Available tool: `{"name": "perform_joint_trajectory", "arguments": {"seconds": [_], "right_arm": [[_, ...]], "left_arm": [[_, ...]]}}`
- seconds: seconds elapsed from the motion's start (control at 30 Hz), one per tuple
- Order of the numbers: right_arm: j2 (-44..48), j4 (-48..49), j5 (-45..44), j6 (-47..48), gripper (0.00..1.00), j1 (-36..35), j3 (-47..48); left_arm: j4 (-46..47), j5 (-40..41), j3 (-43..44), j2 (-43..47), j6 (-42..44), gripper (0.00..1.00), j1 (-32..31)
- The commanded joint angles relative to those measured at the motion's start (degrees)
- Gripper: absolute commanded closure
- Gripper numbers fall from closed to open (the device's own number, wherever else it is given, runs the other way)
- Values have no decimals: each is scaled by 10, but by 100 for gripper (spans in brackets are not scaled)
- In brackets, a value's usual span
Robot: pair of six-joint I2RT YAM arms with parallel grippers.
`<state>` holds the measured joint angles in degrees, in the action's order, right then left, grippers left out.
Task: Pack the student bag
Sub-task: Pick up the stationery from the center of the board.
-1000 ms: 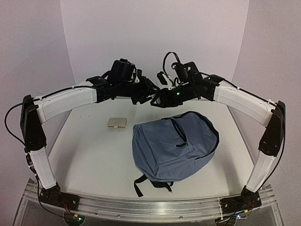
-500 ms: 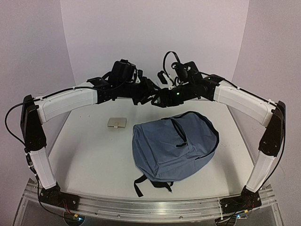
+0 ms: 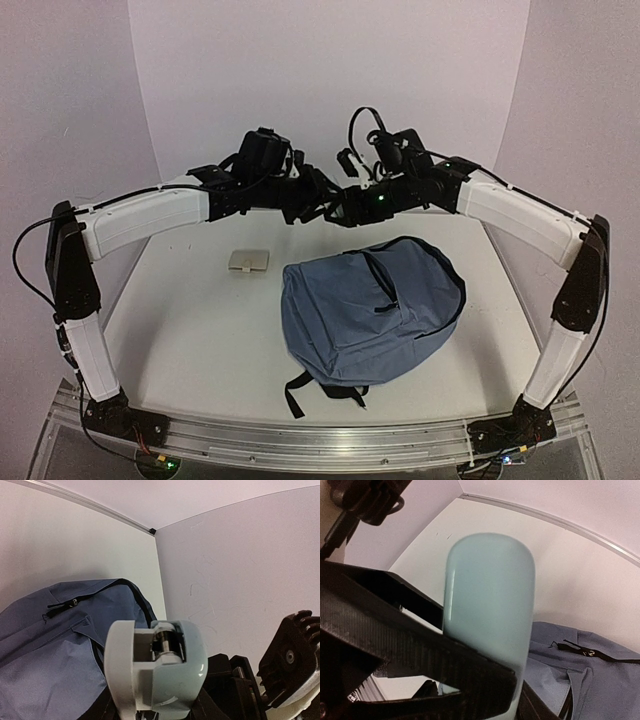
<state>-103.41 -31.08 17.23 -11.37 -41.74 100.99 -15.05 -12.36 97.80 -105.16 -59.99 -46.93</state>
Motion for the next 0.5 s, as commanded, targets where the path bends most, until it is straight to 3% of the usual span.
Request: {"name": "perform_joint_trajectory", "arguments": {"seconds": [0.0,0.23,0.33,0.43,0.47], "right_arm": [[34,20,-1,5,59,3,16],[34,19,8,8,87,4,8],[40,18,9,11,99,6,8],[47,16,14,7,100,16,5],[50,16,20,2,100,20,2]], "left_arm": [[12,-12,17,2,6,60,-5],[9,-15,23,-1,11,57,-4],[0,-8,23,2,18,43,-4],[-12,7,22,8,26,26,-4],[-17,12,22,10,28,14,-4]]}}
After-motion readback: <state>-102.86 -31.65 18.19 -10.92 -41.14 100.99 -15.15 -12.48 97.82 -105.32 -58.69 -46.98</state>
